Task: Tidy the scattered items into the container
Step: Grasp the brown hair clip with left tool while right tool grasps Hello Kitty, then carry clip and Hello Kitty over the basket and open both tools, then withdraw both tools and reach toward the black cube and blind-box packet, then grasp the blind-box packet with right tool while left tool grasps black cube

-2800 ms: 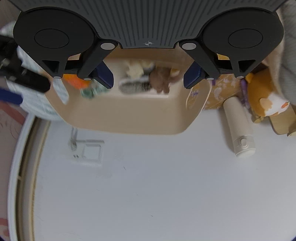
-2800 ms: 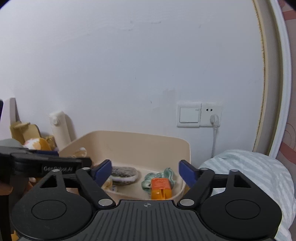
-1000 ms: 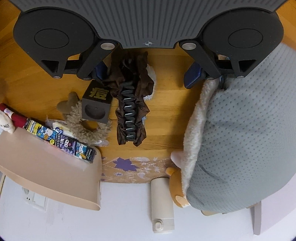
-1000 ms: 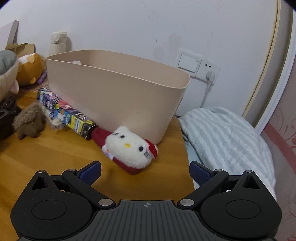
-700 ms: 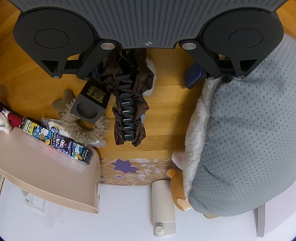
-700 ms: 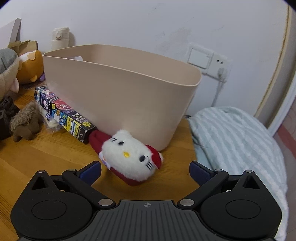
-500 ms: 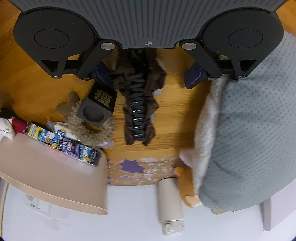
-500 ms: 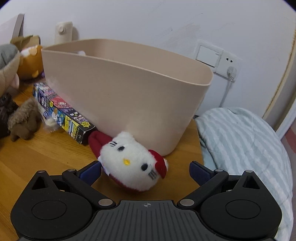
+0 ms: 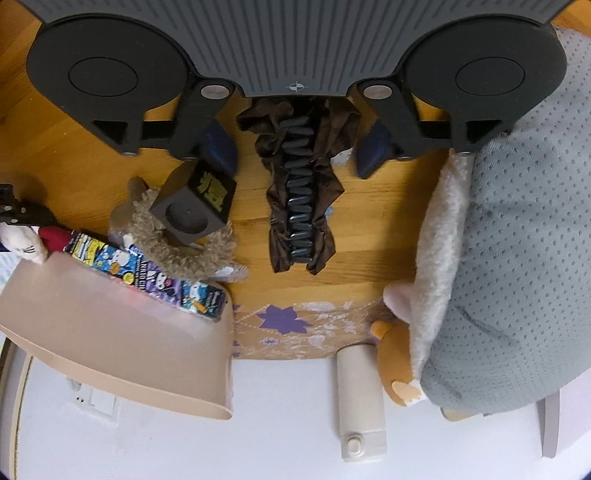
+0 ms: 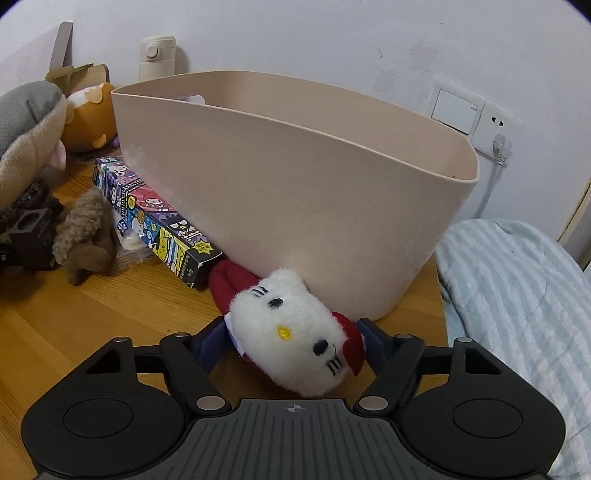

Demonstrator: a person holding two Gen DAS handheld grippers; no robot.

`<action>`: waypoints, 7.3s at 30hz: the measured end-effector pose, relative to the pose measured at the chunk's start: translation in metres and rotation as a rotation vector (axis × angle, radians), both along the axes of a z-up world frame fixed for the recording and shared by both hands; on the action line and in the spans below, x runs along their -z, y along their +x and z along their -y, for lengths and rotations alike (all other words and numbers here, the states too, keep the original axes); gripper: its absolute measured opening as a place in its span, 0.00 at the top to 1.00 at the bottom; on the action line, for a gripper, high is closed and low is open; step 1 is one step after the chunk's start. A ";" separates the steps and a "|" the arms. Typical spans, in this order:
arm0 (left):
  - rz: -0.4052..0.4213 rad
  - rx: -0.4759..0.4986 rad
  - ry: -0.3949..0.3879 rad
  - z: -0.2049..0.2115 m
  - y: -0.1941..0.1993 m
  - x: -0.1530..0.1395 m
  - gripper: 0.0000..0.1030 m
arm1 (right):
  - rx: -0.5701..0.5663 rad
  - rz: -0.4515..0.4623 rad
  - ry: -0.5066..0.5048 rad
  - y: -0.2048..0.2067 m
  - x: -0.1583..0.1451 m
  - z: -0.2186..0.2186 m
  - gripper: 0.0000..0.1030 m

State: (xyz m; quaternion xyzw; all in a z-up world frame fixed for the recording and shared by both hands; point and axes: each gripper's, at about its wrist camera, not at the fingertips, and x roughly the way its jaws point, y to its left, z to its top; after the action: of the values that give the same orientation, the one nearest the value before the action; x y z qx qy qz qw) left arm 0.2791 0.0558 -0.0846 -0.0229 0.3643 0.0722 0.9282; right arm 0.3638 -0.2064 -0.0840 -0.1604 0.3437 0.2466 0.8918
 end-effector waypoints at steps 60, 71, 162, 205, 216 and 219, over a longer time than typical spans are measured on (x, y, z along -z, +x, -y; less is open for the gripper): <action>0.340 0.180 0.073 0.103 0.045 -0.166 0.66 | 0.062 0.320 0.165 -0.046 -0.153 0.012 0.46; 0.283 0.161 0.111 0.118 0.115 -0.152 0.66 | 0.114 0.237 0.152 -0.011 -0.130 -0.011 0.46; 0.058 0.019 -0.110 0.034 0.000 -0.030 0.20 | -0.026 -0.087 0.161 0.002 -0.018 -0.061 0.18; 0.054 -0.019 -0.127 0.031 0.004 -0.025 0.20 | -0.135 -0.255 0.398 0.015 -0.011 -0.054 0.74; 0.042 -0.006 -0.137 0.034 0.000 -0.024 0.20 | -0.154 -0.158 0.233 -0.049 -0.019 -0.015 0.78; 0.040 0.002 -0.136 0.036 -0.001 -0.024 0.20 | -0.151 -0.145 0.138 -0.061 -0.011 -0.005 0.80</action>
State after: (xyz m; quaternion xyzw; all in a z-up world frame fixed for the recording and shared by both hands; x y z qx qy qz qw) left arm 0.2782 0.0200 -0.0606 -0.0868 0.3496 0.0458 0.9318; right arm 0.3030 -0.2014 -0.0727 -0.1056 0.3764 0.3471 0.8524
